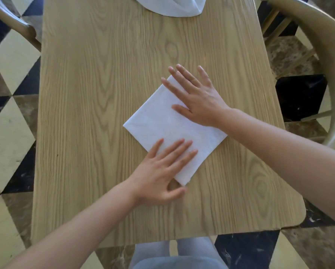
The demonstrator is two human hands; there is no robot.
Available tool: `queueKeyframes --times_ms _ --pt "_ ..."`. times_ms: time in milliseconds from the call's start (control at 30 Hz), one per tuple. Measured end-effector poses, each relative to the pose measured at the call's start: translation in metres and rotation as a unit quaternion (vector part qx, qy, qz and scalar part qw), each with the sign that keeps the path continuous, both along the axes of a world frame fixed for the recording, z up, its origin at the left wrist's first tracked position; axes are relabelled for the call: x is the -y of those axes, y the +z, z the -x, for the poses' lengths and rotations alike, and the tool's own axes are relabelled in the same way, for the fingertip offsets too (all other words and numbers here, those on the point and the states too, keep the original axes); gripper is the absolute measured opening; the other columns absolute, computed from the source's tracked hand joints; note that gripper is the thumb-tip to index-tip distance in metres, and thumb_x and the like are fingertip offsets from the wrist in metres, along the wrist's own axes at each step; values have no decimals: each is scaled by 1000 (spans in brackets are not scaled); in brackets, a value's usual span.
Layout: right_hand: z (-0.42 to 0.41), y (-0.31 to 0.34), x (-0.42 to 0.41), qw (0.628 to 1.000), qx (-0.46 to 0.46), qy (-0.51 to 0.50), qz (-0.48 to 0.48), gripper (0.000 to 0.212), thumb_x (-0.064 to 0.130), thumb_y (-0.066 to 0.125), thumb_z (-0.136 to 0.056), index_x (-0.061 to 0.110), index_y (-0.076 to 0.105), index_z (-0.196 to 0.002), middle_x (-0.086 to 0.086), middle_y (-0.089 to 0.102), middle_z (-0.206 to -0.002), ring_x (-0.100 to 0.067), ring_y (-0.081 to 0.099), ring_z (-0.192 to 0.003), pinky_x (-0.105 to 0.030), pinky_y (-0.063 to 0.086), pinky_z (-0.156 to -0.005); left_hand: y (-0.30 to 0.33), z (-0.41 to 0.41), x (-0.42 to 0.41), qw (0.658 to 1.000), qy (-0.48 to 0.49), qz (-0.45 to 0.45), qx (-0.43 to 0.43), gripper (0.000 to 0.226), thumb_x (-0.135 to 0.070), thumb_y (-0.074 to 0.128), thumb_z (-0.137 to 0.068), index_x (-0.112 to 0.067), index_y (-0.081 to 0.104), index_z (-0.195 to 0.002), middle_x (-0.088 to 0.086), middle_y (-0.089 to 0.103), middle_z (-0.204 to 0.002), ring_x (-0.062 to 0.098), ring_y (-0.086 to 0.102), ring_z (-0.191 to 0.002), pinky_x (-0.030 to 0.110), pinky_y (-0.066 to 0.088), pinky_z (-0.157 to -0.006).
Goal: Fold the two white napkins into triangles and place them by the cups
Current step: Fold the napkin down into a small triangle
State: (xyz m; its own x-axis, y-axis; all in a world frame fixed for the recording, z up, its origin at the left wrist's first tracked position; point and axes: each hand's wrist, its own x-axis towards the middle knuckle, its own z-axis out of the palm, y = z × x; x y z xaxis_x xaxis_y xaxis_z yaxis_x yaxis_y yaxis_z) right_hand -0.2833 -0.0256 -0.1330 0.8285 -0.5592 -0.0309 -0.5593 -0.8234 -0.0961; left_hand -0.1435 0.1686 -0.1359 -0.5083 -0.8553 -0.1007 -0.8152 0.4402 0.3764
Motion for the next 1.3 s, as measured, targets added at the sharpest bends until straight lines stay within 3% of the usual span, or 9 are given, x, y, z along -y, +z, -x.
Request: queueKeyframes --times_ms 133,233,467,600,767,833,967,1167,1300 --pt "51 15 -48 988 100 112 -45 48 42 52 -88 15 54 -128 -15 53 -130 -32 48 -121 -43 34 -99 8 -49 6 996 73 45 -12 71 -42 63 -69 -14 51 -133 8 53 -134 24 45 -129 52 25 -109" --pt "72 12 -74 981 60 170 -67 40 35 66 -78 13 66 -111 -11 62 -113 -31 58 -104 -42 45 -89 10 -60 18 998 15 56 35 62 -45 66 -66 -12 62 -120 8 59 -123 28 54 -116 47 35 -103" --pt "59 8 -73 969 91 228 -13 19 25 58 -89 9 68 -88 -10 65 -89 -29 62 -78 -37 50 -62 20 -53 48 993 -63 77 56 46 -43 72 -65 -14 66 -100 4 63 -100 26 60 -90 34 49 -74" --pt "69 10 -66 963 86 255 -12 19 2 52 -89 5 69 -97 -10 67 -92 -29 64 -82 -37 53 -63 22 -54 57 990 -101 92 44 30 -21 73 -68 -9 67 -94 6 65 -93 26 63 -82 35 52 -63" --pt "76 15 -62 973 63 222 -23 29 -9 54 -81 4 64 -104 -11 65 -101 -30 62 -90 -37 53 -67 19 -66 61 984 -129 116 34 28 8 53 -75 -4 64 -98 9 65 -97 29 63 -82 38 54 -66" --pt "74 13 -66 975 72 211 -19 22 -10 52 -82 4 64 -94 -11 65 -95 -29 63 -88 -37 52 -64 16 -66 57 982 -133 132 24 27 7 44 -81 -4 65 -93 8 67 -94 28 63 -81 38 54 -65" --pt "71 7 -76 977 131 171 -4 14 -8 57 -81 2 63 -73 -11 67 -85 -28 65 -80 -36 50 -54 14 -62 47 982 -101 161 -15 13 6 60 -77 -4 67 -78 5 69 -85 25 66 -77 35 53 -58" --pt "78 5 -101 971 219 80 -55 20 10 57 -88 -1 67 -74 -13 70 -91 -30 67 -89 -40 54 -65 8 -53 19 981 -7 181 -75 12 -8 62 -87 -5 72 -81 2 71 -88 24 67 -80 33 55 -70" --pt "82 1 -120 959 251 28 -124 19 12 56 -87 0 69 -80 -8 69 -89 -26 66 -85 -38 53 -67 0 -48 -12 975 120 117 -146 20 -17 56 -91 -6 73 -89 0 71 -95 18 65 -93 30 51 -83"
